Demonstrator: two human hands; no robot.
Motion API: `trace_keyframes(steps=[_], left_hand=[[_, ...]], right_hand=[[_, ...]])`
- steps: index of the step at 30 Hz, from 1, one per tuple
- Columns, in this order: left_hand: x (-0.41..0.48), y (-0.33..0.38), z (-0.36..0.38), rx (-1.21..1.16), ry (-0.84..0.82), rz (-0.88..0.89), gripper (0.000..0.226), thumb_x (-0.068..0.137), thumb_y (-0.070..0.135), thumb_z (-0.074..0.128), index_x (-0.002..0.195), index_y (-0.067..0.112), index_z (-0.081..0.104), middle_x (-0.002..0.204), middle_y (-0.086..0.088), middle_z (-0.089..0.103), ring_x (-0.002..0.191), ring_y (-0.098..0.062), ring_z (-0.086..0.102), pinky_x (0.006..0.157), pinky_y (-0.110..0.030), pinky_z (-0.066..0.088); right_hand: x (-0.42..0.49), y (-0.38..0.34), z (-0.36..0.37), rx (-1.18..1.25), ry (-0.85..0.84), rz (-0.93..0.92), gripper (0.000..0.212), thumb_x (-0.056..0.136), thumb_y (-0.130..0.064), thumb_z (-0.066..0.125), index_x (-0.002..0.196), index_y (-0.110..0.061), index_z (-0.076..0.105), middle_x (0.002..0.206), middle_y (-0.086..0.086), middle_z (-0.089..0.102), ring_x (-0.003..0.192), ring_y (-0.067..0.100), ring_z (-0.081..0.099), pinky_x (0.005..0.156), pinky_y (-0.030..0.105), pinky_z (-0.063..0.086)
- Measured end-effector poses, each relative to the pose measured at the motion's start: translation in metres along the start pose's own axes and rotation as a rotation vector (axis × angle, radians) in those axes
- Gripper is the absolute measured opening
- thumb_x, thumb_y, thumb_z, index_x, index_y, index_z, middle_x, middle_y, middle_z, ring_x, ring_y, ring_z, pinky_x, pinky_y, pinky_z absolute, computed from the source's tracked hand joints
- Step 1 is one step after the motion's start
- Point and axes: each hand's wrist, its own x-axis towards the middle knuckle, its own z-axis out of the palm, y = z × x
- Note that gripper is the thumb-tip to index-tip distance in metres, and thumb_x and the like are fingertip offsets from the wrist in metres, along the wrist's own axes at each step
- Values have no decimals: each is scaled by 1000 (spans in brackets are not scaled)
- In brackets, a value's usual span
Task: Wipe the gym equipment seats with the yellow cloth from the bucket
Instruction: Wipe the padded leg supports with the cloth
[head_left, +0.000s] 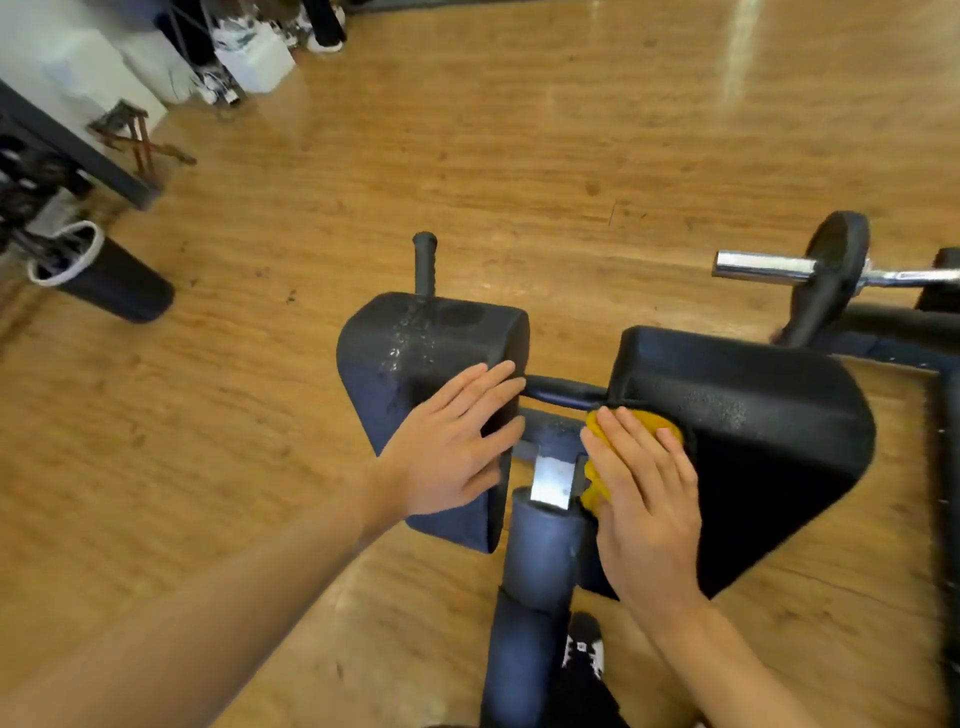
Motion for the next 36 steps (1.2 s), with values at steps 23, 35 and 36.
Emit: trace_keyframes(steps=[23,35,36], left_hand=[[9,59,15,-775,541,-1734,65,104,43,41,160,18,21,166,-2,14,153,-20,18,122,-47,27],[76,45,32,-779,829,-2077,74,101,52,27,164,17,10,171,4,4,158,-13,3,125,-54,16],[77,46,33,-773,830,-2082,73,101,52,27,164,18,11,171,5,3,158,-10,2,126,-53,14]], right_hand=[[128,-66,58,372,-467,475,44,106,-25,41,150,-21,39,157,-4,39,143,16,41,112,44,42],[240,-11,120,483,-1180,-14,45,105,-34,45,149,-30,39,116,-16,64,100,-14,55,74,4,37],[235,-1,107,524,-1200,-32,49,105,-35,45,152,-30,35,141,-14,55,123,-10,48,90,5,37]])
